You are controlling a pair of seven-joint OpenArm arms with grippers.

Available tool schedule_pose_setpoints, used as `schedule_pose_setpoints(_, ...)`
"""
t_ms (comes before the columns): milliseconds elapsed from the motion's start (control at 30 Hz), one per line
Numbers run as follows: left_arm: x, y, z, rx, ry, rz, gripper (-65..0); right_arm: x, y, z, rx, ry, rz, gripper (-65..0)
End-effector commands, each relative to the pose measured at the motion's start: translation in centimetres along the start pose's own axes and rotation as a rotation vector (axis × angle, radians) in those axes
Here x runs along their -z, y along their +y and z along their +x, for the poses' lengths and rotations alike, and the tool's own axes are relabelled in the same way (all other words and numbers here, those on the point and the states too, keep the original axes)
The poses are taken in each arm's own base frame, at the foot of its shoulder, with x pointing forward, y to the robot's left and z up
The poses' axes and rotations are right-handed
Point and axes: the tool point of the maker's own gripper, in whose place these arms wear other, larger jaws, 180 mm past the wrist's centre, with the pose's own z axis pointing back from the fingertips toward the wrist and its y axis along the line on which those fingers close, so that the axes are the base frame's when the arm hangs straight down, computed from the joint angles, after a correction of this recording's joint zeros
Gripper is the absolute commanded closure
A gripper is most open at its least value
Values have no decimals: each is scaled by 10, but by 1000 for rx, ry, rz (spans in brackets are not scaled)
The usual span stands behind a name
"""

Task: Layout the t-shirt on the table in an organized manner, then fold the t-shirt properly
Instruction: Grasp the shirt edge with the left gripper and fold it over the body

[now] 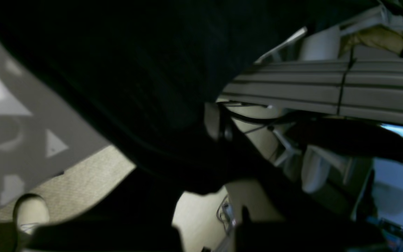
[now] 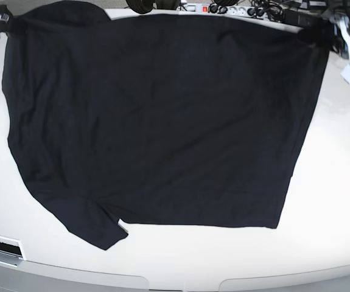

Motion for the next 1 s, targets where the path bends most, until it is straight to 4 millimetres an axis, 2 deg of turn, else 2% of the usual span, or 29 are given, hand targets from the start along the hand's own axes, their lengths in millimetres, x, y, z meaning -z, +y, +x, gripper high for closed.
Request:
schedule_pose_setpoints(0, -6, -3, 9, 30, -18, -3, 0, -10, -3, 6, -31, -2, -14, 0)
schedule_pose_setpoints(200, -6, -6, -12, -8, 22, -9, 0, -21, -10, -10, -27, 57, -43, 0)
schedule_pose_setpoints(300, -5, -11, -23, -19, 48, -16, 0, -21, -10, -10, -27, 57, -43, 0)
schedule_pose_setpoints(633, -5, -47, -59, 2, 151, -64, 0, -21, -10, -10, -28, 58, -44, 0)
schedule_pose_setpoints(867, -5, -49, -59, 7, 151, -67, 0, -29, -15, -2, -59, 69, -63, 0)
schedule_pose_setpoints(967, -4, -49, -52, 25, 136, -66, 0, -28, -8, 4, -54, 34, -21, 0)
